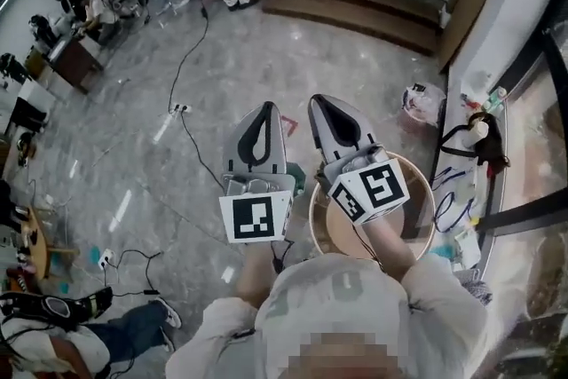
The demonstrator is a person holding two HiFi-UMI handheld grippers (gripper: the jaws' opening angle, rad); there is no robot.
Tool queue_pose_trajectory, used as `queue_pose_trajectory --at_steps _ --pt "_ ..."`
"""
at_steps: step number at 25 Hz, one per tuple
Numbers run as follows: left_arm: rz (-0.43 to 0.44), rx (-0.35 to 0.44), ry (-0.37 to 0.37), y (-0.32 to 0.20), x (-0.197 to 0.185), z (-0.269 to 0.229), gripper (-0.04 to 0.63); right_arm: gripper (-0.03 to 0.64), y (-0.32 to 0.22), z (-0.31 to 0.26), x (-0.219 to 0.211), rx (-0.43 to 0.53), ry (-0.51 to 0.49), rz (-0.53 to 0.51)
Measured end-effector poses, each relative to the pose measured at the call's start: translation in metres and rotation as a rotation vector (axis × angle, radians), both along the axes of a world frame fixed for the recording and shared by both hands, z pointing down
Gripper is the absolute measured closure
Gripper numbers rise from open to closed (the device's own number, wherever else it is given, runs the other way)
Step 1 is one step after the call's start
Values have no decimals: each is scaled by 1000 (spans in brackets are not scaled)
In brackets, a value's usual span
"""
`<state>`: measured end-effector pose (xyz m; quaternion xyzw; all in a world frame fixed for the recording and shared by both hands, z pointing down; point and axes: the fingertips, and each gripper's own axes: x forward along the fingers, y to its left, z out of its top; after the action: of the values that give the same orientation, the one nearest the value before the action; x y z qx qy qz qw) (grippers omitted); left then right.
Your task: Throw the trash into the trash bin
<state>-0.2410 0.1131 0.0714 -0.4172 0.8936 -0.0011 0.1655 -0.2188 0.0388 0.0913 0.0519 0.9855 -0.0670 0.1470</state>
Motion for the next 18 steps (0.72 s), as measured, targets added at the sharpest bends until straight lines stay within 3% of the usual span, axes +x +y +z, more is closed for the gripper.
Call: queue_pose_trajectory --at_steps 3,7,11,18 --pt "77 -48 10 -24 21 8 584 603 -16 -21 25 63 -67 65" --pt "135 -51 37 -46 38 17 584 603 -32 -24 51 119 -97 134" --pt "206 -37 63 -60 50 20 584 603 -49 -18 69 97 -91 202" --pt "262 -10 54 -74 68 14 584 603 -64 -15 91 179 -66 296"
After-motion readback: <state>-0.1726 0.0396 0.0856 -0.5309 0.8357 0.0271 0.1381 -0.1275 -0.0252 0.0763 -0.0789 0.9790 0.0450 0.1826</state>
